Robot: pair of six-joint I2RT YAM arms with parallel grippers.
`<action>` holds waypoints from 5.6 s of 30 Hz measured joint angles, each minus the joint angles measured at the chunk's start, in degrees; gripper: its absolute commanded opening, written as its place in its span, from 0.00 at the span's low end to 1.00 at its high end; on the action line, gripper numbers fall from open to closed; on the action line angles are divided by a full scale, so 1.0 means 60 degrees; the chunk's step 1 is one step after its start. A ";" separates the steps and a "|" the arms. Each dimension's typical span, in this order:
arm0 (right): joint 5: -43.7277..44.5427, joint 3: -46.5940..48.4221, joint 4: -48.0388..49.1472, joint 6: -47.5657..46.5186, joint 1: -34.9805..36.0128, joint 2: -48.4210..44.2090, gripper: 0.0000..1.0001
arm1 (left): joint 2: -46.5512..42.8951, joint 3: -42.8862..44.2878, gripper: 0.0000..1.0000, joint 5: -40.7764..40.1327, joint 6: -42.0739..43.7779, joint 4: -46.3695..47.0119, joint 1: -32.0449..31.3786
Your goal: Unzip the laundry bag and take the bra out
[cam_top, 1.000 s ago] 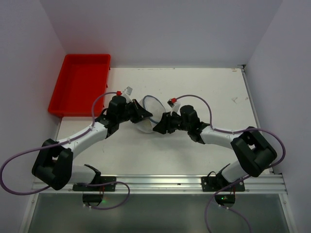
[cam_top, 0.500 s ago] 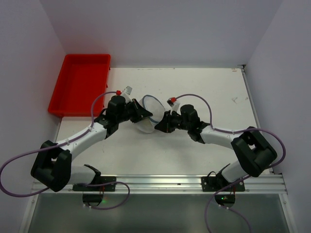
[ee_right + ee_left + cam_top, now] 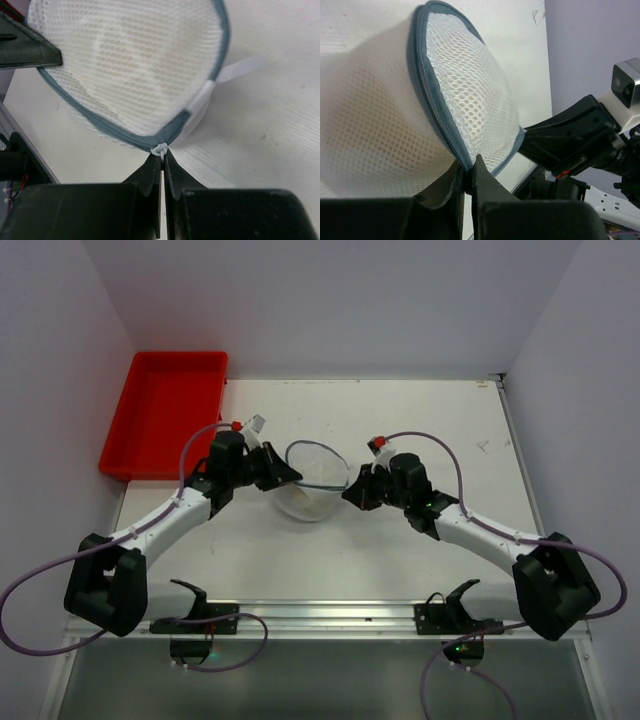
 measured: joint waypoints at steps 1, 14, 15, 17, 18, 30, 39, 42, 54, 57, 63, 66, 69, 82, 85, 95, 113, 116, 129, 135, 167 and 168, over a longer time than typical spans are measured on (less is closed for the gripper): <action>0.0175 -0.0004 -0.0317 -0.0007 -0.0131 -0.0229 0.00 | -0.0018 0.0047 0.00 0.0237 0.0255 -0.0168 0.0204; 0.0317 -0.0004 -0.2269 -0.0262 -0.0302 -0.1577 0.00 | 0.1042 0.2102 0.00 0.2080 0.4324 -0.2608 0.0550; 0.0375 0.0004 -0.2408 -0.0328 -0.0175 -0.1672 0.00 | 0.1115 0.2233 0.00 0.2160 0.4677 -0.2849 0.0557; 0.0539 0.0044 -0.2674 -0.0404 0.0069 -0.1792 0.00 | 0.1246 0.2517 0.00 0.2346 0.5344 -0.3381 0.0608; 0.0634 0.0095 -0.2794 -0.0408 0.0142 -0.1796 0.00 | 0.1290 0.2612 0.00 0.2426 0.5563 -0.3570 0.0623; 0.1647 0.0455 -0.4160 -0.0160 0.0240 -0.2011 0.84 | -0.0372 -0.0441 0.83 0.2084 0.4229 -0.2976 0.1049; 0.2470 0.2171 -0.4430 0.0047 0.1552 -0.1829 0.93 | -0.2779 -0.0954 0.99 -0.0171 0.2310 -0.3060 0.1049; 0.3220 0.2907 -0.4481 0.0251 0.2040 -0.1144 0.95 | -0.3078 -0.0627 0.90 -0.1071 0.2127 -0.3220 0.1049; 0.6856 0.8247 -0.6433 0.1348 0.4014 0.3610 0.99 | -0.2612 -0.1089 0.71 -0.3687 0.1836 -0.3238 0.1067; 0.7388 0.9165 -0.7085 0.1596 0.4142 0.4554 0.99 | -0.1545 -0.1421 0.65 -0.3690 0.1592 -0.2688 0.1067; 0.8160 0.9978 -0.8072 0.2022 0.4153 0.5555 0.95 | 0.0510 -0.1559 0.46 -0.3774 0.1056 -0.1384 0.1067; 0.8393 0.9974 -0.8444 0.2153 0.4153 0.5628 0.78 | 0.1359 -0.1559 0.36 -0.3745 0.0670 -0.0637 0.1067; 0.8539 0.9825 -0.8470 0.2244 0.4153 0.5577 0.62 | 0.1880 -0.1519 0.26 -0.3646 0.0350 0.0237 0.1086; 0.8167 0.6994 -0.8113 0.2273 0.4105 0.3625 0.35 | 0.2401 -0.1610 0.21 -0.3508 -0.0153 0.1443 0.1104; 0.7592 0.6222 -0.7828 0.2149 0.4091 0.2871 0.50 | 0.2393 -0.1610 0.21 -0.3450 -0.0149 0.1435 0.1104; 0.3399 0.3020 -0.5413 0.0379 0.1147 -0.0117 0.98 | 0.0266 -0.1005 0.62 -0.3319 0.1315 -0.0980 0.1126; -0.2463 0.3381 -0.3548 -0.2637 -0.0936 0.1610 0.99 | 0.0616 0.1800 0.62 0.0860 0.5085 -0.2055 0.0594; -0.2809 0.3424 -0.3457 -0.2838 -0.0936 0.1920 0.99 | 0.0878 0.1894 0.60 0.0845 0.5337 -0.2371 0.0084; -0.4229 0.3756 -0.3198 -0.3180 -0.0929 0.2772 0.88 | 0.1683 0.2382 0.08 -0.0131 0.5672 -0.2841 -0.0339; -0.4911 0.3748 -0.3217 -0.3311 -0.0714 0.2685 0.71 | 0.2022 0.2521 0.00 -0.0641 0.5570 -0.2940 -0.0339; 0.0455 0.2186 -0.5490 -0.0397 0.2554 -0.0871 0.84 | 0.1078 0.2466 0.00 -0.1282 0.2062 -0.2940 -0.0339; 0.0874 0.2208 -0.5380 0.0098 0.2554 -0.0769 0.83 | 0.0943 0.2353 0.00 -0.1286 0.1916 -0.2914 -0.0339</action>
